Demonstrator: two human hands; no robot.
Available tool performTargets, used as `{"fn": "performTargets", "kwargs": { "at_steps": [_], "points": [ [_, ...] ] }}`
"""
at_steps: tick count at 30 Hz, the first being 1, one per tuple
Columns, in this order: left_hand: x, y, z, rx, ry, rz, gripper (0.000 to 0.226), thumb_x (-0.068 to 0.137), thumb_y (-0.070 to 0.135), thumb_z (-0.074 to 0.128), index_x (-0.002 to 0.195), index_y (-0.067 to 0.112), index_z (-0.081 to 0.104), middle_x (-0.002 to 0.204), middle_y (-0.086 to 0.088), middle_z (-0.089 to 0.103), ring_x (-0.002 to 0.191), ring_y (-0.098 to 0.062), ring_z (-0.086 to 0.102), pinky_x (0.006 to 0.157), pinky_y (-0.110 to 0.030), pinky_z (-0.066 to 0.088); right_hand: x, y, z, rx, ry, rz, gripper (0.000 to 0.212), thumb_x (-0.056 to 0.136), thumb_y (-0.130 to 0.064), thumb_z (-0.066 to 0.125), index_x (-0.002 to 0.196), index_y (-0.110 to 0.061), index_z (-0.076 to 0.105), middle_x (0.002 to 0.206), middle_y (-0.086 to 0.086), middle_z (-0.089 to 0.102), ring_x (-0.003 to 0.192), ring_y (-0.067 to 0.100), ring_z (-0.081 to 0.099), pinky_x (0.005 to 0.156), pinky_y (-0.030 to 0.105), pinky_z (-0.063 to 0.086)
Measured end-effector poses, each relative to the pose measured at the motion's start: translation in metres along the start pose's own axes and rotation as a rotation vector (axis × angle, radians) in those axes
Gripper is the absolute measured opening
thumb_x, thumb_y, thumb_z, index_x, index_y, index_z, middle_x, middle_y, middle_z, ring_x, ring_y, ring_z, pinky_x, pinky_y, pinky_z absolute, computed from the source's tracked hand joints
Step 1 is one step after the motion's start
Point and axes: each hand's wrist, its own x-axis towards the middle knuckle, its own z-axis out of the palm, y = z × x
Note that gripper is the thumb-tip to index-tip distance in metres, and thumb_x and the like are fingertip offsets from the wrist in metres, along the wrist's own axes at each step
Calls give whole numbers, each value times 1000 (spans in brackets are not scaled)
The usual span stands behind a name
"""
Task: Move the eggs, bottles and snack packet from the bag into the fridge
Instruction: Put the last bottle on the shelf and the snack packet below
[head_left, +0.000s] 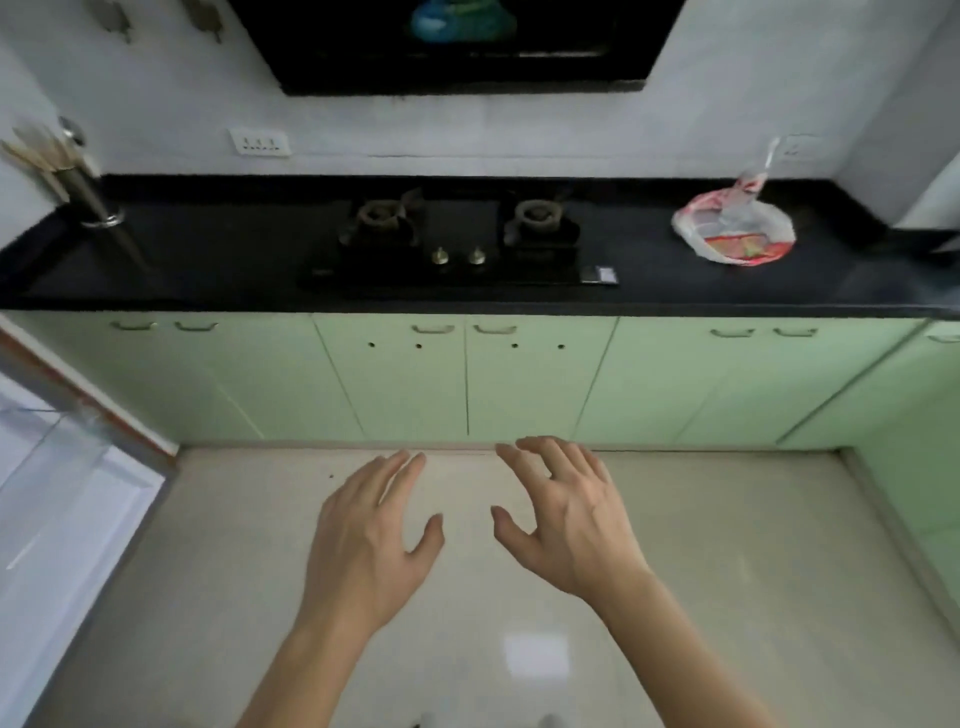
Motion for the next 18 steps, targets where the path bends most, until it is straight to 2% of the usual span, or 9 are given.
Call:
{"fn": "performTargets", "kwargs": {
  "at_steps": [9, 18],
  "points": [
    [23, 176, 72, -15, -110, 292, 63, 84, 50, 45, 138, 20, 55, 138, 3, 59, 127, -19, 54, 104, -39, 46, -107, 155, -74, -62, 104, 368, 58, 82, -51, 57, 131, -21, 62, 123, 0, 64, 107, 26, 61, 97, 42, 47],
    [37, 275, 122, -46, -193, 415, 65, 83, 52, 42, 140, 22, 54, 140, 4, 58, 128, -19, 52, 107, -40, 44, -169, 234, -110, -79, 121, 587, 61, 84, -54, 53, 136, -23, 59, 128, 0, 62, 118, 26, 58, 103, 43, 44]
  ]
}}
